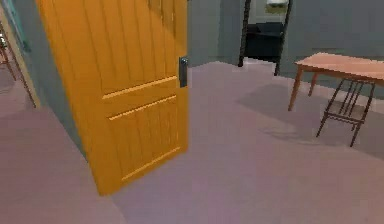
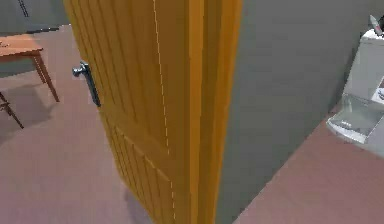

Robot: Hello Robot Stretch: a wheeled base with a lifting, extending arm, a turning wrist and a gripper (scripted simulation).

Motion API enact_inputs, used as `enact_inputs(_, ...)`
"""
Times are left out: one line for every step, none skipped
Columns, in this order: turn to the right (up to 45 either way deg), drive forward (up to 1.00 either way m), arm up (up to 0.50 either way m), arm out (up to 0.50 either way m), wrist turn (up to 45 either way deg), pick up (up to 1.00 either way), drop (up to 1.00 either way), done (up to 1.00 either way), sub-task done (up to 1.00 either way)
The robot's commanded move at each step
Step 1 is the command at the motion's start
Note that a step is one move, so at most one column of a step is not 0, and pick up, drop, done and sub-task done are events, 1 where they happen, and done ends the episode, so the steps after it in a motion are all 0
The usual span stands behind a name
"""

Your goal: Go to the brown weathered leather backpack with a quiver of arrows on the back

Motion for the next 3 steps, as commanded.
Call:
enact_inputs(-45.0, 0.0, 0.0, 0.0, 0.0, 0.0, 0.0, 0.0, 0.0)
enact_inputs(-9.0, 0.0, 0.0, 0.0, 0.0, 0.0, 0.0, 0.0, 0.0)
enact_inputs(0.0, 0.25, 0.0, 0.0, 0.0, 0.0, 0.0, 0.0, 0.0)
